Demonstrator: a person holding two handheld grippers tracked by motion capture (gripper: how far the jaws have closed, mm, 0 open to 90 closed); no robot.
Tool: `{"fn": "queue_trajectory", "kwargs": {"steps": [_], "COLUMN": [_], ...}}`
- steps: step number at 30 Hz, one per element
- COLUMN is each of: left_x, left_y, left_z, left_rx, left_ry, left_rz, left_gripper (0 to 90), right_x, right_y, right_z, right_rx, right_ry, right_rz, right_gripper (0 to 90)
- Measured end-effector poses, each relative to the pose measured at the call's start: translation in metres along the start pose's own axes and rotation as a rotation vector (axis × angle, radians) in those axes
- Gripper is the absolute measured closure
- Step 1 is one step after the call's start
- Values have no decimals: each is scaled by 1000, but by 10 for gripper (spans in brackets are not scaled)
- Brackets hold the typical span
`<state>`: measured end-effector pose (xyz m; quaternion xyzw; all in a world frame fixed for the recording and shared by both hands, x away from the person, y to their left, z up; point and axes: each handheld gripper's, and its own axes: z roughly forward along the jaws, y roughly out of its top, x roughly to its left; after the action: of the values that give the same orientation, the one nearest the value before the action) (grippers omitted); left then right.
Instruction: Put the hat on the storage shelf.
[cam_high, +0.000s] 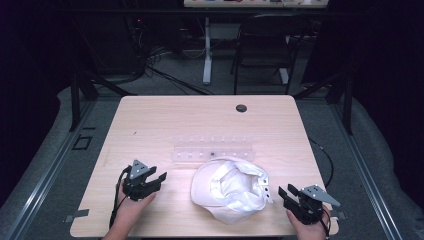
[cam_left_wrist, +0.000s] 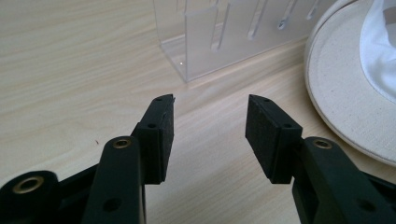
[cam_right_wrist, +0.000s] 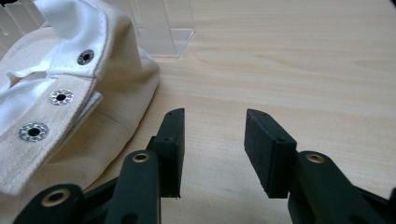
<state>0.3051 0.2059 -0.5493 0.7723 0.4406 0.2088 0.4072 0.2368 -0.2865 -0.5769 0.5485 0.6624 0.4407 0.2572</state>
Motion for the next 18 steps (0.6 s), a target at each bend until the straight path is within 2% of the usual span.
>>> {"fn": "queue_trajectory", "kwargs": {"steps": [3,5,6,7,8,9,13,14,18], "left_x": [-1,-3,-3,-4,-4,-4,-6,-7,-9], "left_y": [0,1,1,1,1,2,1,1,0], "left_z": [-1,-3,-3,-4,-4,-4,-3,-3,-2], "left_rx": [-6,-27,-27,-33,-34,-33,-12,-4,2], "left_ry": [0,-5,-5,-12,-16,-16,-10,-14,-18], "left_rz": [-3,-1,-1,1,6,15,23,25,27], "left_gripper": [506,505,506,506,513,515,521,521,520], "right_x": [0,-1,-1,-1,-1,0,2,3,7], "right_y": [1,3,3,4,5,5,9,12,20], "right_z": [-1,0,0,1,2,3,1,0,-3], "right_rx": [-18,-3,-3,13,54,57,83,85,84], "right_ry": [5,19,19,36,37,36,25,38,31], "right_rz": [-2,31,31,55,74,81,80,86,56], "right_gripper": [583,584,584,583,575,572,553,537,520]}}
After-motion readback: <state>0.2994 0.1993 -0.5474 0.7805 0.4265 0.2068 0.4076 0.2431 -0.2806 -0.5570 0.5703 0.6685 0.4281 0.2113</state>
